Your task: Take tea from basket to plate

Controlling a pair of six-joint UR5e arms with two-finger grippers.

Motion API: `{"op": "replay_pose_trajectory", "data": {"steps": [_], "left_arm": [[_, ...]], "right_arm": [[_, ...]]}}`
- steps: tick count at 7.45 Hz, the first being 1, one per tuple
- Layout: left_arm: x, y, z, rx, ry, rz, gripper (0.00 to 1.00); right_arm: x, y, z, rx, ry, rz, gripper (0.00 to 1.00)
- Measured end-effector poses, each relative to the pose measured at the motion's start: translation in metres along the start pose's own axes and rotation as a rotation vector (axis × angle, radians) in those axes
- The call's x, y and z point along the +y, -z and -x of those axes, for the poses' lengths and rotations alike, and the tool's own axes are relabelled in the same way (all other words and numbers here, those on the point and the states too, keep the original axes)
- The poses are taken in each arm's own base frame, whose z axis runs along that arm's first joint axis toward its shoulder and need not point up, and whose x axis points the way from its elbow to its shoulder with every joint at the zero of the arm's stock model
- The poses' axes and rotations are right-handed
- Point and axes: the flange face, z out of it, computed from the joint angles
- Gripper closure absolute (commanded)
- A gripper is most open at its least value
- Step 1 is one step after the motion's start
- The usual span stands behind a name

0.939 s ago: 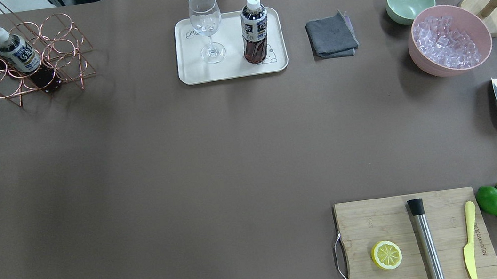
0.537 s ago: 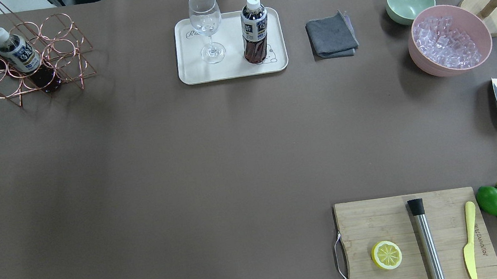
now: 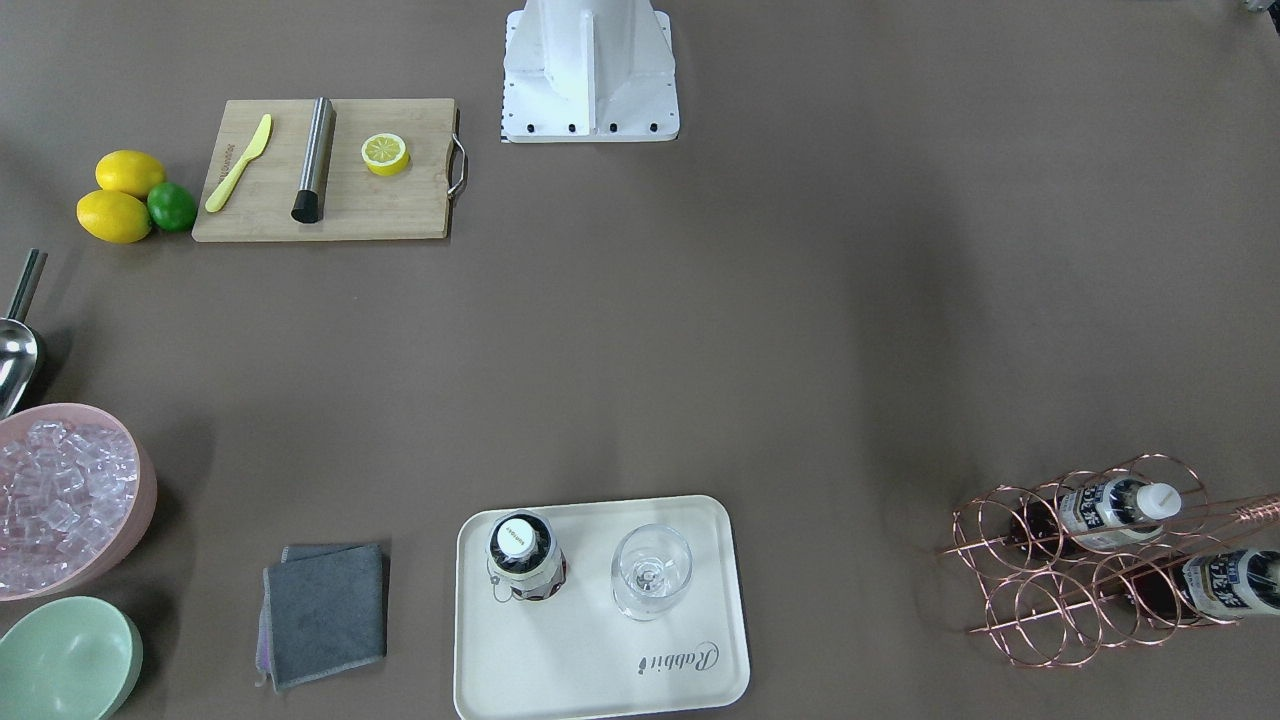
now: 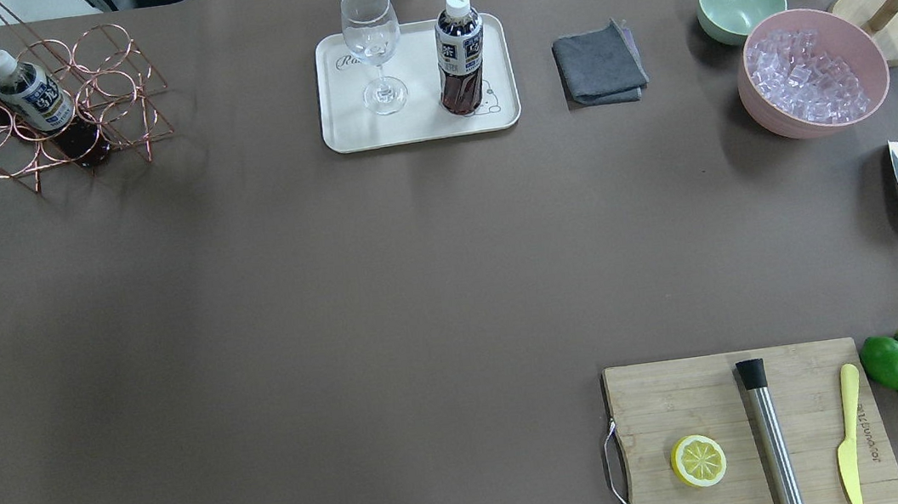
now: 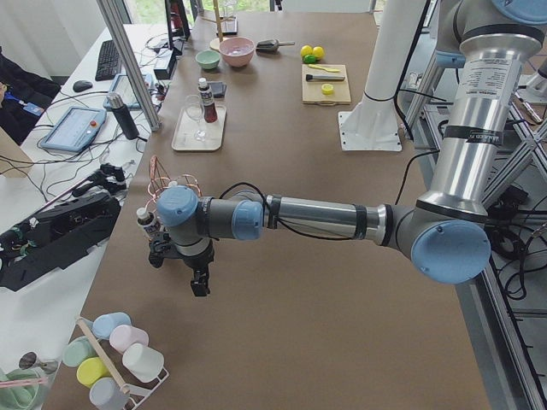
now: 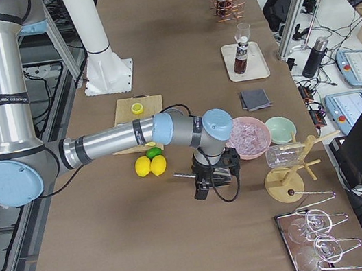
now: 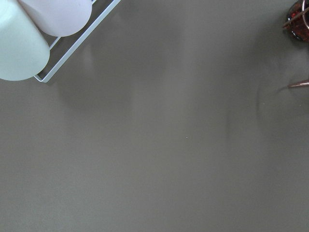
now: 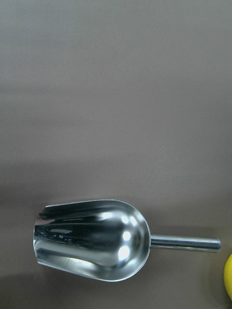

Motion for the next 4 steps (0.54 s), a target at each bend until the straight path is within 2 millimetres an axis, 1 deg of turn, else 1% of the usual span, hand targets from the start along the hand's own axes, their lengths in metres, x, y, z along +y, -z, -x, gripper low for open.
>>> {"op": "replay_pose_trajectory", "data": {"steps": [4], "left_arm": [[0.0008,0.0019,-0.0023,0.013,-0.001,-0.003,0.01]], "right_arm": [[0.0002,-0.0003,-0.0002,0.000,0.000,0.000,0.00]]}}
